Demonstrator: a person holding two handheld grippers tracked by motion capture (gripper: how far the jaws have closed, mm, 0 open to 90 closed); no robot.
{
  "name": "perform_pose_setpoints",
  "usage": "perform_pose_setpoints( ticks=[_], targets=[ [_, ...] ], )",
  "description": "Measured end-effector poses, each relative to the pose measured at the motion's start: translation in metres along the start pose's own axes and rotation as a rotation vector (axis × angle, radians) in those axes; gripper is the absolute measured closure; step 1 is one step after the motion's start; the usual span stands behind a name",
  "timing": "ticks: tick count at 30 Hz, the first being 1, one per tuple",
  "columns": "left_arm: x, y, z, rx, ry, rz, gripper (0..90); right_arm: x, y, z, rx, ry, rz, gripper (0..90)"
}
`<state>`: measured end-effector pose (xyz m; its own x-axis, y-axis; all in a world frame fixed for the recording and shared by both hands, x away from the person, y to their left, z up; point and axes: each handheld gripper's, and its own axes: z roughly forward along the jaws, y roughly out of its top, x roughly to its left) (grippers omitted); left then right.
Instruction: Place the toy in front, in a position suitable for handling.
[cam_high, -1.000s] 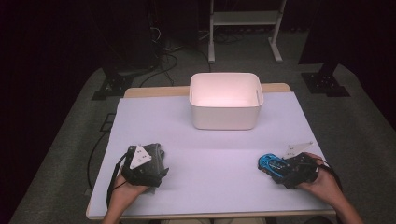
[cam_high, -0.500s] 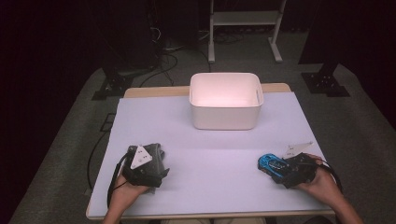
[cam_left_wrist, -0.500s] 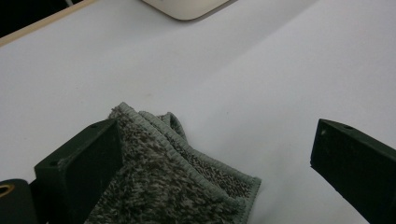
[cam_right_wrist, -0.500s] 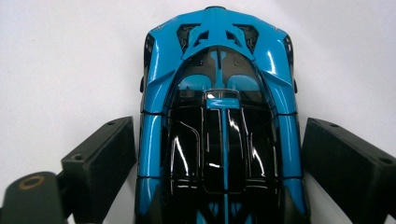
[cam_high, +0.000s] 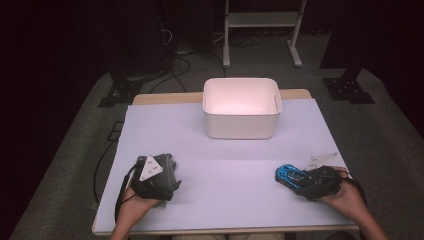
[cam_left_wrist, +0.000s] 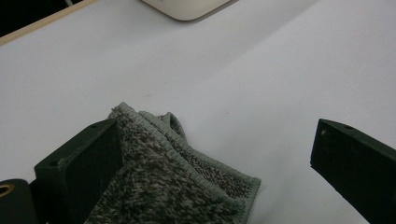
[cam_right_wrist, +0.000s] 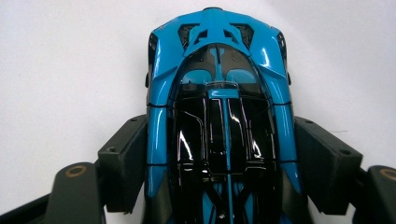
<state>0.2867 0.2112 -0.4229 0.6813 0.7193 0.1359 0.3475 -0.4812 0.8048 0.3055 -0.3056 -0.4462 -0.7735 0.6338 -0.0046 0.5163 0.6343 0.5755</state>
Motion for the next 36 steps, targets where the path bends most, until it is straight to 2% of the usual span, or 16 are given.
perform_pose_setpoints(
  ticks=[9,12,14,22,29,36],
  targets=[
    [0.000,0.000,0.000,0.000,-0.002,0.002,1.3,0.000,-0.002,-0.004,0.010,0.000,-0.019,24.8],
    [0.000,0.000,0.000,0.000,-0.002,0.002,1.3,-0.001,-0.003,-0.007,-0.006,0.006,-0.011,25.1],
    [0.000,0.000,0.000,0.002,-0.001,0.003,1.3,-0.001,-0.003,-0.007,0.000,-0.008,-0.021,25.2],
    [0.000,0.000,0.001,0.003,-0.003,0.005,1.3,0.000,0.002,-0.013,-0.032,0.018,-0.020,25.2],
    [0.001,0.000,0.000,0.002,-0.001,0.002,1.3,0.011,0.031,-0.021,-0.060,0.055,-0.093,27.1],
    [0.002,-0.001,-0.001,-0.003,-0.001,-0.004,1.3,0.028,0.067,-0.007,-0.076,0.145,-0.173,27.2]
  ],
)
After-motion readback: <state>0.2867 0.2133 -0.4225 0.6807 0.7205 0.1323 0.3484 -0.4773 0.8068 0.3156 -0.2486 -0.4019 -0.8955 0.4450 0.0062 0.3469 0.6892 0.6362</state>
